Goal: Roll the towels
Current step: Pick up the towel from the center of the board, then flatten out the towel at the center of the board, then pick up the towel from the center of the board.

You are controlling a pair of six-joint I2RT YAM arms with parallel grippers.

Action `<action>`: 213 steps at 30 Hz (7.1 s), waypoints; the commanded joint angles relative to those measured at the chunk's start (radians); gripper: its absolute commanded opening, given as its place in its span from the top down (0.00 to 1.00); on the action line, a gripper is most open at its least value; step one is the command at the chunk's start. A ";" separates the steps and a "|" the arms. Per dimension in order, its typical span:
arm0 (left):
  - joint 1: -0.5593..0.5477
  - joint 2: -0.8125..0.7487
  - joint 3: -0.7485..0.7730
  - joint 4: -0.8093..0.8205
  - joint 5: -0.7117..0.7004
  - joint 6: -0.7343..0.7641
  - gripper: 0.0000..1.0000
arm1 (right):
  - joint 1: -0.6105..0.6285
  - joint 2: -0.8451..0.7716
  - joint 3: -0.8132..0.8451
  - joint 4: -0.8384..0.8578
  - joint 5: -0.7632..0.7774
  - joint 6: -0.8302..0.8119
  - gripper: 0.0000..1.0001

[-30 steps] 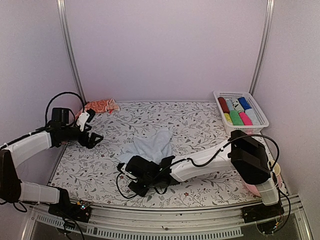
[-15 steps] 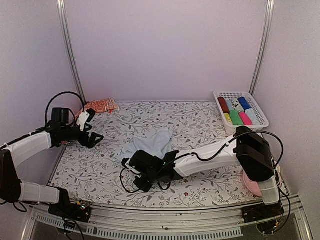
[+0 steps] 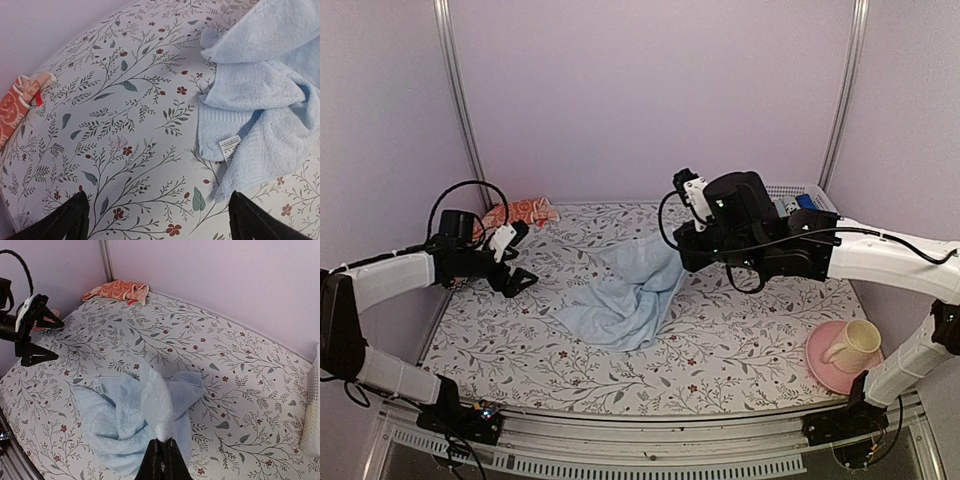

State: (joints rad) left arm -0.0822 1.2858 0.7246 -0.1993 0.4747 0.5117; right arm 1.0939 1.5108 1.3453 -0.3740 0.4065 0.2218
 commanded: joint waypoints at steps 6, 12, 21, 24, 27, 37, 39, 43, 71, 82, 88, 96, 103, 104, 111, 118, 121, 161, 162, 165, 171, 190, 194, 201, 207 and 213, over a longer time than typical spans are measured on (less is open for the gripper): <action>-0.223 0.155 0.120 0.036 -0.152 0.050 0.03 | -0.122 -0.144 -0.168 -0.061 0.179 0.096 0.98; -0.300 0.302 0.234 -0.014 -0.203 0.018 0.03 | -0.178 -0.236 -0.253 -0.116 0.269 0.171 0.98; -0.330 0.277 0.185 -0.036 -0.179 0.107 0.03 | -0.244 -0.393 -0.356 -0.143 0.372 0.232 0.98; -0.330 0.198 0.123 -0.038 -0.181 0.183 0.03 | -0.260 -0.410 -0.365 -0.143 0.367 0.219 0.98; -0.330 0.116 0.041 -0.015 -0.206 0.290 0.03 | -0.267 -0.409 -0.368 -0.143 0.348 0.213 0.98; -0.336 0.038 -0.182 0.220 -0.324 0.464 0.10 | -0.268 -0.411 -0.370 -0.138 0.288 0.220 0.98; -0.335 0.043 -0.218 0.287 -0.369 0.492 0.11 | -0.268 -0.412 -0.370 -0.138 0.277 0.219 0.98; -0.335 0.043 -0.278 0.390 -0.404 0.539 0.15 | -0.269 -0.413 -0.370 -0.131 0.260 0.217 0.98; -0.358 0.211 -0.218 0.374 -0.365 0.514 0.40 | -0.268 -0.406 -0.391 -0.093 0.222 0.211 0.98; -0.381 0.236 -0.185 0.332 -0.371 0.506 0.89 | -0.268 -0.414 -0.398 -0.087 0.224 0.205 0.98; -0.388 0.233 -0.164 0.313 -0.402 0.459 1.00 | -0.269 -0.424 -0.397 -0.088 0.225 0.201 0.98; -0.320 -0.080 -0.060 0.176 -0.554 0.327 1.00 | -0.268 -0.434 -0.363 -0.091 0.205 0.194 0.98; -0.280 -0.530 -0.047 -0.027 -0.500 0.311 1.00 | -0.238 -0.534 -0.378 -0.075 0.166 0.298 0.98; -0.280 -0.565 -0.029 -0.062 -0.520 0.300 1.00 | -0.217 -0.544 -0.375 -0.068 0.170 0.313 0.98; -0.263 -0.609 0.058 -0.113 -0.635 0.228 1.00 | -0.092 -0.470 -0.256 -0.066 0.339 0.347 0.98; -0.238 -0.478 0.036 -0.045 -0.795 0.221 1.00 | -0.140 -0.255 -0.145 -0.077 0.506 0.303 0.98; -0.229 -0.394 -0.002 0.002 -0.859 0.232 1.00 | -0.187 -0.150 -0.088 -0.070 0.473 0.282 0.98; -0.164 -0.232 -0.252 0.318 -0.780 0.230 1.00 | -0.228 -0.097 -0.265 -0.113 -0.457 -0.877 0.22; -0.165 -0.236 -0.256 0.315 -0.773 0.226 1.00 | -0.228 -0.067 -0.242 -0.123 -0.489 -0.951 0.22; -0.163 -0.239 -0.261 0.308 -0.765 0.220 1.00 | -0.227 0.056 -0.151 -0.191 -0.518 -1.089 0.22; -0.165 -0.240 -0.260 0.291 -0.750 0.207 1.00 | -0.235 0.286 0.066 -0.348 -0.542 -1.226 0.24; -0.166 -0.268 -0.266 0.264 -0.713 0.177 1.00 | -0.362 0.556 0.263 -0.584 -0.613 -1.141 0.30; -0.166 -0.269 -0.267 0.263 -0.710 0.174 1.00 | -0.372 0.569 0.262 -0.574 -0.613 -1.129 0.39; -0.166 -0.273 -0.267 0.261 -0.706 0.171 1.00 | -0.378 0.583 0.270 -0.581 -0.636 -1.124 0.63; -0.166 -0.265 -0.267 0.259 -0.706 0.168 1.00 | -0.378 0.570 0.257 -0.583 -0.627 -1.128 0.94; -0.166 -0.261 -0.264 0.258 -0.709 0.161 1.00 | -0.381 0.544 0.239 -0.574 -0.548 -1.104 0.98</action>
State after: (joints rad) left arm -0.2543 1.0267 0.4660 0.0624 -0.2428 0.6895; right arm 0.7189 2.0834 1.6085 -0.9455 -0.2031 -0.9047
